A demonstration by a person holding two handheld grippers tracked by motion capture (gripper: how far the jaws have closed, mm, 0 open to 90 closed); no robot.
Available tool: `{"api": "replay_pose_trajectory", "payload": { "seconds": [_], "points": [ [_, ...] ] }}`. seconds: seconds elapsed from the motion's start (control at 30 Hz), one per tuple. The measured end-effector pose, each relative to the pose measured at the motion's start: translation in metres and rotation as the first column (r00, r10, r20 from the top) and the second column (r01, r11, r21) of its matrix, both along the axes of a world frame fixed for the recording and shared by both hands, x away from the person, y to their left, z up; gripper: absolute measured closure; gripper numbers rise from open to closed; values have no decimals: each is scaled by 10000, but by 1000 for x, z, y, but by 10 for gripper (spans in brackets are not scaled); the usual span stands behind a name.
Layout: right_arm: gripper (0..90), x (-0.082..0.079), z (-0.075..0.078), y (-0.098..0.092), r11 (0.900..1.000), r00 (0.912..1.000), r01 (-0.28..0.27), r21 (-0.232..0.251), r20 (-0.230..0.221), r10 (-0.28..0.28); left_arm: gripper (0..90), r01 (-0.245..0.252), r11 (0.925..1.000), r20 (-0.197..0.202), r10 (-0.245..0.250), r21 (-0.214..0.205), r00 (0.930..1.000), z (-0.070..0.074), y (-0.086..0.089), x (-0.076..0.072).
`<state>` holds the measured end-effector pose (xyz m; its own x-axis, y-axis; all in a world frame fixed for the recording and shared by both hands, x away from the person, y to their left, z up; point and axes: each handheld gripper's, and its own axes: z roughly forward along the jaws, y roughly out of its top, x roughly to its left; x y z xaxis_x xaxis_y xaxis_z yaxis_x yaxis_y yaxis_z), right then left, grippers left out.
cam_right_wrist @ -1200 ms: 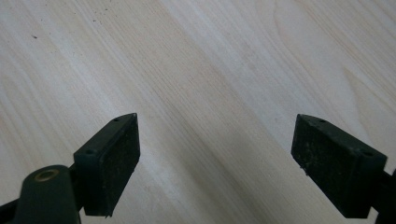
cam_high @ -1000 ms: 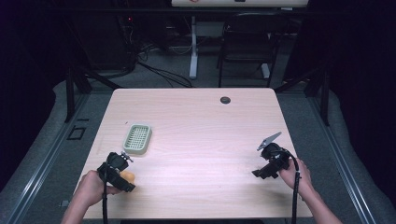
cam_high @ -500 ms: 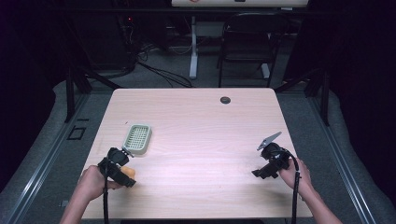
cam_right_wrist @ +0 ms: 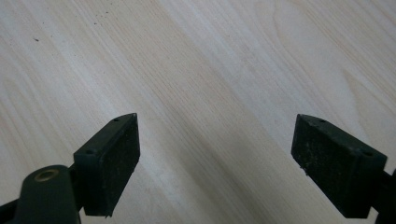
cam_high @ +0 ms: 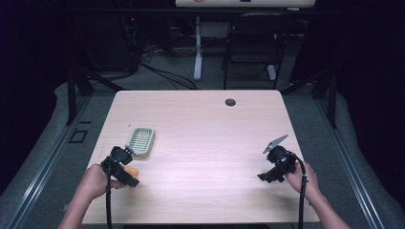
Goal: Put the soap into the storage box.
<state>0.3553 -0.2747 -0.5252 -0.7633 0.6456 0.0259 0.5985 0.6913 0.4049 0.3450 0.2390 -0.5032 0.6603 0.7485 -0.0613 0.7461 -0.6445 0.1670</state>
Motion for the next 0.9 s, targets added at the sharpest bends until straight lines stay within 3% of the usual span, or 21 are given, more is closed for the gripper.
{"api": "replay_pose_trajectory", "payload": {
  "seconds": [0.33, 0.9],
  "points": [
    [153, 0, 0, 0, 10000, 10000, -4, -31, -7, 4, 267, 6, 10000, -101, -5, 87, 9999, 4, 0, 7],
    [153, 1, 0, 0, 10000, 10000, -1, -26, -7, 1, 267, 77, 9999, 64, -78, 139, 9999, 16, -5, 22]
  ]
}}
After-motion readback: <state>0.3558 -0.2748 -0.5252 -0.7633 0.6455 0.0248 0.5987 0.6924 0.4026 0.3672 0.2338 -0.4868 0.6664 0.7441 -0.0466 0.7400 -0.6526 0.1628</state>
